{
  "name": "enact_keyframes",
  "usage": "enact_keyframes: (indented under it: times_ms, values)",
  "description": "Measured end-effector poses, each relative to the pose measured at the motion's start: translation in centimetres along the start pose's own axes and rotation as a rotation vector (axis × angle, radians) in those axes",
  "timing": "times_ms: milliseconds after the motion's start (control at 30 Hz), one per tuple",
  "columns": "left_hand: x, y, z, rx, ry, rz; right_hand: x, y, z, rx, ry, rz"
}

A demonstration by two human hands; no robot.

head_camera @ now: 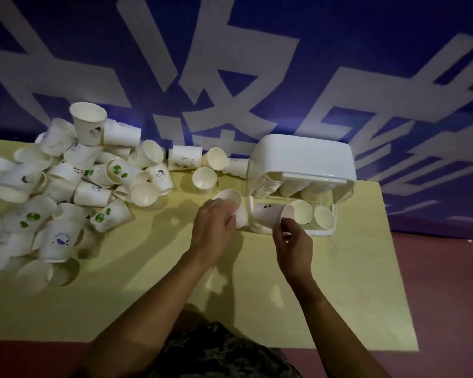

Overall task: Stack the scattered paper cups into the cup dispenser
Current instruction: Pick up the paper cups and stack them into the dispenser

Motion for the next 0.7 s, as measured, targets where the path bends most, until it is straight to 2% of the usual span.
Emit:
enact_keyframes:
  times_ms: [133, 333, 467, 700]
  values:
    - [4.3, -0.6, 4.4, -0.035, -0.043, 0.089, 4.4, -0.9, -4.5, 0.115, 0.059, -0.026]
    - [7.5, -1.4, 10.9, -0.104, -0.021, 0.097, 9.9, -2.9, -8.7, 0.194, 0.178, -0.029]
    - [8.7, -2.0, 14.1, -0.152, 0.002, 0.096, 12.1, -4.5, -9.4, 0.138, 0.248, -0.058]
    - [8.7, -3.4, 18.4, -0.309, -0.14, 0.025, 14.0, -6.8, -7.3, -0.075, 0.36, -0.132]
Point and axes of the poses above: each hand's wrist, its own y-axis away from the middle knuckle, its own z-axis out of the palm, x = y × z, the point moved 6 cm from there along -y, towards the middle knuckle, and after that the axes turned 12 degrees about y, right-handed, at the moved point
